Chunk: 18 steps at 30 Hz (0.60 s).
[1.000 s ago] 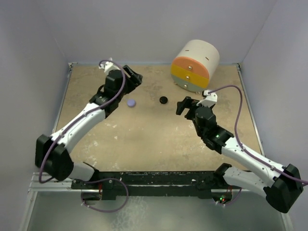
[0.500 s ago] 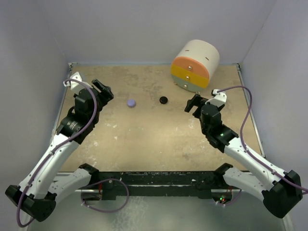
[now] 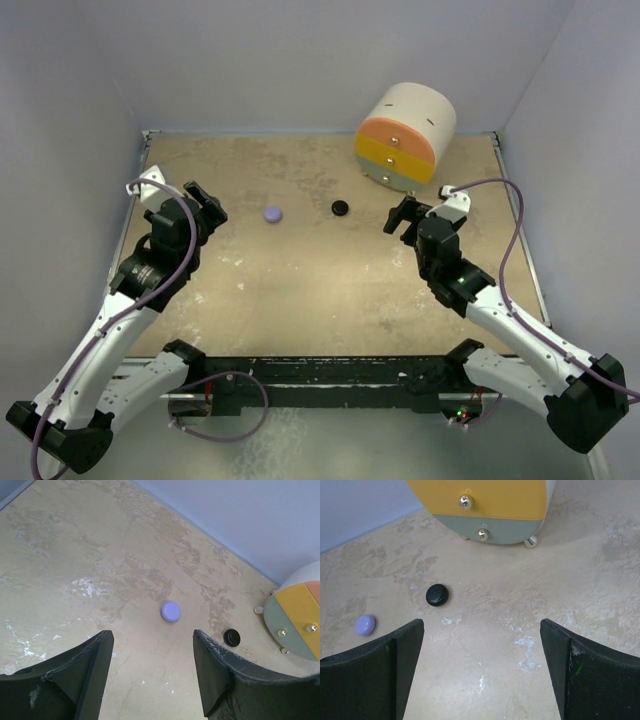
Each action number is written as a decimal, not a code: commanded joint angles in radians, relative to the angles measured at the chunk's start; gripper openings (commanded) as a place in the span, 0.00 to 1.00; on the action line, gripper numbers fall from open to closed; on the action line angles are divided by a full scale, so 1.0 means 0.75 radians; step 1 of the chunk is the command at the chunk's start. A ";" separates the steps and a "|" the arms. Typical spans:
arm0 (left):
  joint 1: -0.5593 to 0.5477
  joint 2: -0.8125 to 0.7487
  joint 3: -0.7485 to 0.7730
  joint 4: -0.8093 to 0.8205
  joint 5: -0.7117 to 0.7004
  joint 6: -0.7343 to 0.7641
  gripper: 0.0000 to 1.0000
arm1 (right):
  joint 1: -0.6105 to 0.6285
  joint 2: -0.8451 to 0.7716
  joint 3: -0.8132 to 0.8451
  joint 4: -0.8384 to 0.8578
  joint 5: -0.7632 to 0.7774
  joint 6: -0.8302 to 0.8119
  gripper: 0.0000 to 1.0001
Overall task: Insert the wireless bluetooth earbuds into the charging case
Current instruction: Reset both arms
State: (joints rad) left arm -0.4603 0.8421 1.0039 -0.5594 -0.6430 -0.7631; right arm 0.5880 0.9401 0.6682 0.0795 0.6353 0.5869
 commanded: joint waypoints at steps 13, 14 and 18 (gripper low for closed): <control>0.004 0.001 0.006 0.031 0.002 0.011 0.64 | -0.005 -0.012 0.027 0.019 0.001 -0.021 1.00; 0.004 0.000 0.005 0.031 0.004 0.011 0.64 | -0.007 -0.013 0.028 0.019 0.003 -0.023 1.00; 0.004 0.000 0.006 0.025 0.005 0.007 0.64 | -0.004 -0.012 0.026 0.015 0.006 -0.024 1.00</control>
State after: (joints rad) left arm -0.4603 0.8452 1.0039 -0.5629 -0.6392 -0.7647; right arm 0.5880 0.9413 0.6682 0.0795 0.6334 0.5770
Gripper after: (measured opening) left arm 0.635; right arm 0.997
